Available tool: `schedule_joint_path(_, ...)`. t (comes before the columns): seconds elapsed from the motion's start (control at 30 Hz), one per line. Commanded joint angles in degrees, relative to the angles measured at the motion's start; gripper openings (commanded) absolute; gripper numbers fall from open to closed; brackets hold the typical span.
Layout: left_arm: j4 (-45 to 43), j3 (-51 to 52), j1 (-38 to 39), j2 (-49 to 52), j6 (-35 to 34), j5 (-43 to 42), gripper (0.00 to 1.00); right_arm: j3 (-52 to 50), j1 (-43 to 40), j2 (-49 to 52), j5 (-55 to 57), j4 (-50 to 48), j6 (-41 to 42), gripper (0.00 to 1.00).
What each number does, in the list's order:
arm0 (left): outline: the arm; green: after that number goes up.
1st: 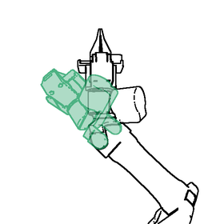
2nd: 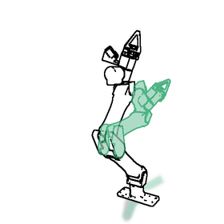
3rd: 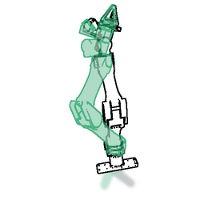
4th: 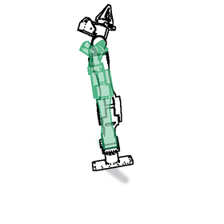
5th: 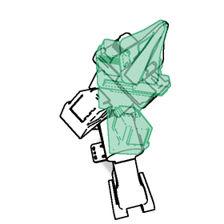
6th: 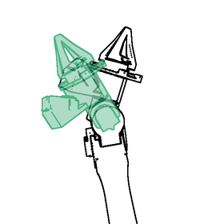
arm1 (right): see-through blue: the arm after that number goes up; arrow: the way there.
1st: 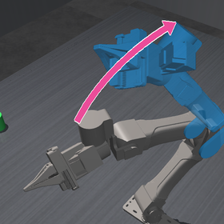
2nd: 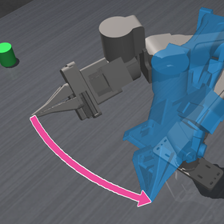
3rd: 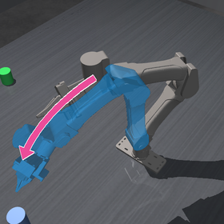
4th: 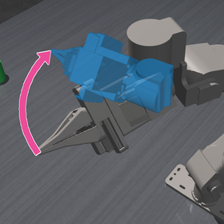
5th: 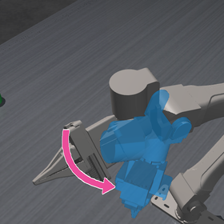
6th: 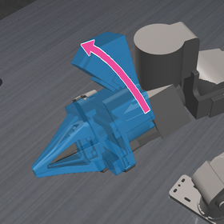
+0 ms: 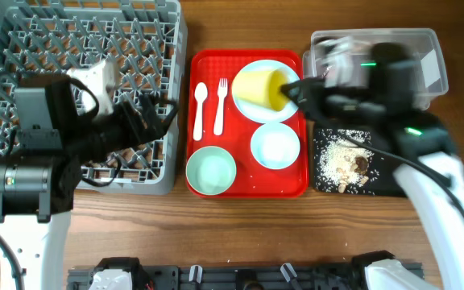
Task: Sort waste into correct bins and load items into the dishwasher rack
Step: 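Grasp the yellow cup from the green bowl with the left gripper, then carry the yellow cup over the rack and set it down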
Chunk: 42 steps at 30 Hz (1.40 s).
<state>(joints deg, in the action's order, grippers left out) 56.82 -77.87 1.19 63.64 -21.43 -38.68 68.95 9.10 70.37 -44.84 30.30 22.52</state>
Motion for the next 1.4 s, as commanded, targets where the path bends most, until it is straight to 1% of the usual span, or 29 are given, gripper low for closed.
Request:
schedule_joint_path(0.0, -7.8, -0.5, -0.2, 2.6, -1.6, -33.2, 1.0, 0.6, -2.0, -4.1, -18.5, -1.6, -3.0, 0.04)
schedule_joint_path(0.03, -9.9, -0.5, -0.2, 3.4, -1.7, -38.7, 1.0, 0.6, -1.7, -4.5, -19.4, -1.8, -3.0, 0.04)
schedule_joint_path(0.07, -11.0, -0.5, -0.2, 4.0, -1.7, -42.2, 1.0, 0.6, -1.5, -4.6, -20.2, -2.1, -2.9, 0.04)
schedule_joint_path(0.13, -11.2, -0.5, -0.2, 4.8, -1.7, -46.8, 0.99, 0.6, -0.7, -4.4, -22.8, -4.0, -2.8, 0.04)
schedule_joint_path(0.23, -11.2, -0.5, -0.1, 5.2, -1.5, -50.6, 1.0, 0.6, 1.4, -3.8, -26.2, -9.0, -1.1, 0.04)
schedule_joint_path(0.3, -11.2, -0.5, 0.6, 5.2, -1.5, -50.9, 1.0, 0.6, 3.3, -3.4, -26.2, -12.8, 0.6, 0.04)
schedule_joint_path(0.37, -11.2, -0.5, 1.7, 5.2, -1.5, -50.9, 0.95, 0.6, 5.3, -2.8, -26.2, -16.3, 2.5, 0.04)
schedule_joint_path(0.43, -11.2, -0.5, 3.5, 5.2, -1.5, -50.9, 0.94, 0.6, 8.3, -1.7, -25.9, -19.4, 3.6, 0.04)
schedule_joint_path(0.5, -11.2, -0.5, 5.1, 5.2, -1.5, -50.9, 0.91, 0.6, 11.0, -0.1, -25.5, -21.0, 5.0, 0.04)
schedule_joint_path(0.63, -11.2, -0.5, 6.1, 5.2, -1.5, -50.8, 0.85, 0.6, 14.3, 2.2, -25.5, -21.9, 4.9, 0.04)
schedule_joint_path(0.67, -11.2, -0.5, 6.1, 5.2, -1.5, -50.9, 0.8, 0.6, 14.8, 2.4, -25.5, -22.3, 4.9, 0.04)
schedule_joint_path(0.7, -11.2, -0.5, 6.1, 5.2, -1.5, -50.9, 0.78, 0.6, 14.9, 2.6, -25.5, -22.7, 4.9, 0.04)
schedule_joint_path(0.87, -11.2, -0.5, 6.1, 5.2, -1.7, -50.9, 0.75, 0.6, 14.8, 2.6, -24.9, -26.5, 6.2, 0.04)
schedule_joint_path(0.9, -11.2, -0.5, 6.1, 5.2, -1.7, -50.9, 0.75, 0.6, 14.8, 2.6, -24.1, -26.5, 6.2, 0.05)
schedule_joint_path(0.93, -11.2, -0.5, 6.1, 5.2, -1.7, -51.2, 0.82, 0.6, 14.8, 2.6, -23.1, -26.5, 6.2, 0.04)
schedule_joint_path(0.97, -11.2, -0.5, 6.1, 5.2, -1.8, -51.7, 0.87, 0.6, 14.8, 2.6, -22.3, -26.5, 6.2, 0.04)
schedule_joint_path(1.03, -11.2, -0.5, 6.1, 5.1, -2.2, -51.7, 0.9, 0.6, 14.5, 2.6, -22.0, -26.6, 6.2, 0.04)
schedule_joint_path(1.17, -11.2, -0.5, 6.1, 5.0, -2.2, -51.7, 0.89, 0.6, 14.2, 2.6, -22.1, -26.6, 6.2, 0.04)
schedule_joint_path(1.27, -11.2, -0.5, 6.1, 5.0, -2.2, -51.7, 0.85, 0.6, 12.8, 2.6, -22.2, -26.6, 7.7, 0.04)
schedule_joint_path(1.37, -11.2, -0.5, 6.1, 5.0, -2.1, -51.7, 0.83, 0.6, 11.5, 2.5, -24.5, -26.6, 7.7, 0.05)
